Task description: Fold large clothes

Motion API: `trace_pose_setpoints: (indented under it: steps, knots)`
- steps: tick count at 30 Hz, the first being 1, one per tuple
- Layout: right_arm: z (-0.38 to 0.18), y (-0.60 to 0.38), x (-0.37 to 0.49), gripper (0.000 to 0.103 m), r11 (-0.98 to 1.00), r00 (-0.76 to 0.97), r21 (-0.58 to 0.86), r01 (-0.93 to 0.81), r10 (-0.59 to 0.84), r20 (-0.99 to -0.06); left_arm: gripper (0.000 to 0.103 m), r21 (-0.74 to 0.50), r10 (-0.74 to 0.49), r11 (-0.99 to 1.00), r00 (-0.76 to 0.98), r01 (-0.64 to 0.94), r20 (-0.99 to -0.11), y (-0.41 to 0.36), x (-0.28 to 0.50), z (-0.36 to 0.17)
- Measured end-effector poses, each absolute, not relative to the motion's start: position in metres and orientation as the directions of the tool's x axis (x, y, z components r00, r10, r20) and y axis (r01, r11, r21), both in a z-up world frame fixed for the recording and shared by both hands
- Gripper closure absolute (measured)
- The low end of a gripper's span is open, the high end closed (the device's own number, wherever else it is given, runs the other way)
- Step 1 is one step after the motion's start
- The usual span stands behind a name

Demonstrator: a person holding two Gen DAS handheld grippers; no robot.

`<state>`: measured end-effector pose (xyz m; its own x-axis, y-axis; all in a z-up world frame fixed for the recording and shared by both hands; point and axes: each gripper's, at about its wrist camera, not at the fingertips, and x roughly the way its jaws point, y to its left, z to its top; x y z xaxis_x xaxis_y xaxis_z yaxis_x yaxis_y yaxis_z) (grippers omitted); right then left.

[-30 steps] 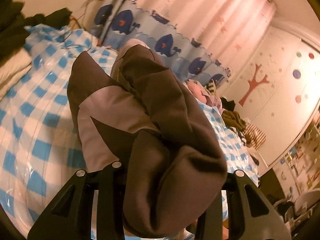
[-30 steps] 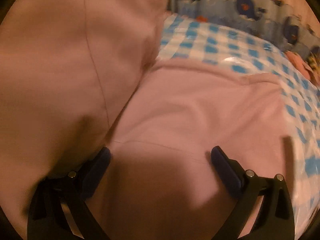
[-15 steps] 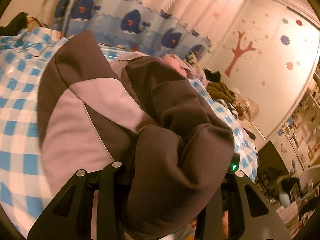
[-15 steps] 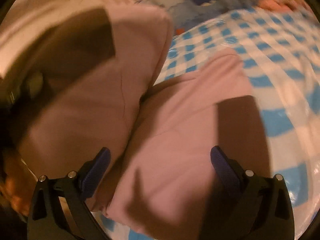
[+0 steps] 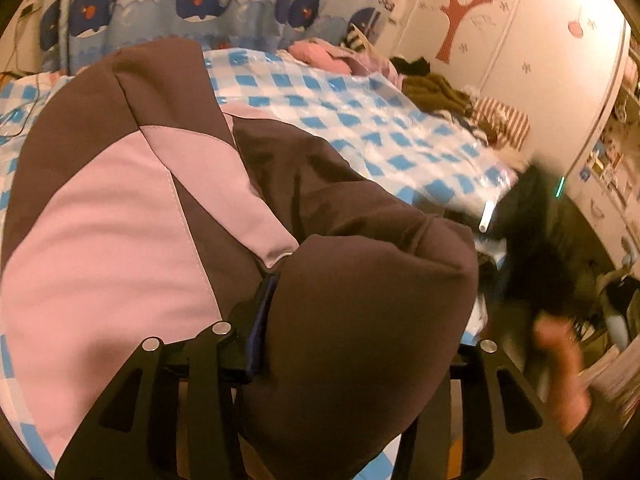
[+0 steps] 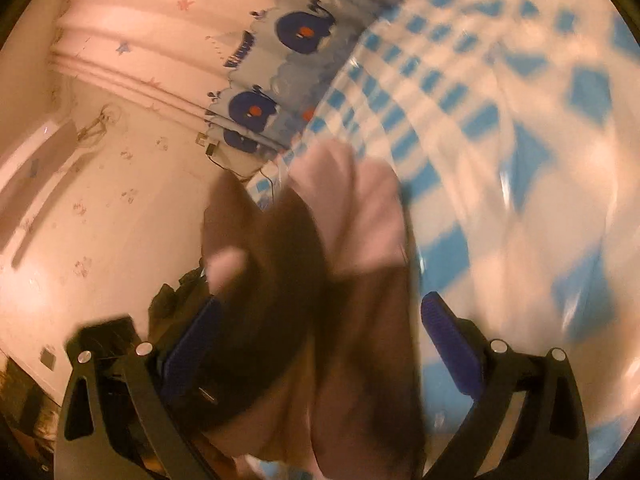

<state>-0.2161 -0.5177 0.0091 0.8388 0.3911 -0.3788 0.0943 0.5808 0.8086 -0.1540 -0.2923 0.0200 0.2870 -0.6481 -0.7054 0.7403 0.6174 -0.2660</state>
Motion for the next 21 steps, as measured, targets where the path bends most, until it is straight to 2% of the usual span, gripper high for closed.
trace_pose_setpoints:
  steps: [3, 5, 8, 9, 10, 11, 14, 17, 21]
  knots:
    - [0.054, -0.519, -0.186, 0.007, 0.679, 0.828, 0.734, 0.015, 0.404, -0.39, 0.058, -0.198, -0.618, 0.602, 0.294, 0.774, -0.729, -0.31, -0.16, 0.002]
    - [0.077, -0.502, -0.154, 0.007, 0.755, 0.786, 0.655, -0.03, 0.423, -0.451, 0.056, -0.158, -0.602, 0.591, 0.302, 0.791, -0.739, -0.317, -0.162, -0.007]
    - [0.089, -0.466, -0.1, 0.007, 0.838, 0.668, 0.539, -0.085, 0.449, -0.593, 0.052, -0.101, -0.58, 0.577, 0.32, 0.81, -0.749, -0.326, -0.171, -0.011]
    - [0.081, -0.45, -0.076, 0.007, 0.879, 0.598, 0.471, -0.071, 0.416, -0.685, 0.052, -0.08, -0.576, 0.572, 0.33, 0.817, -0.748, -0.325, -0.174, -0.009]
    - [0.074, -0.441, -0.07, 0.007, 0.911, 0.571, 0.41, -0.051, 0.363, -0.736, 0.05, -0.06, -0.573, 0.566, 0.34, 0.823, -0.746, -0.322, -0.178, -0.007]
    - [0.057, -0.429, -0.057, 0.007, 0.955, 0.516, 0.296, -0.021, 0.264, -0.815, 0.049, -0.041, -0.568, 0.558, 0.345, 0.829, -0.747, -0.318, -0.183, -0.003]
    - [0.029, -0.432, -0.059, 0.007, 0.943, 0.492, 0.334, 0.016, 0.283, -0.823, 0.049, -0.07, -0.584, 0.537, 0.311, 0.841, -0.75, -0.295, -0.194, 0.014]
    - [0.019, -0.44, -0.07, 0.007, 0.942, 0.518, 0.333, 0.046, 0.262, -0.814, 0.049, -0.156, -0.629, 0.534, 0.267, 0.831, -0.731, -0.248, -0.211, 0.043]
    - [0.018, -0.444, -0.075, 0.007, 0.945, 0.481, 0.324, 0.038, 0.267, -0.835, 0.042, -0.223, -0.654, 0.65, 0.385, 0.727, -0.651, -0.171, -0.195, 0.085]
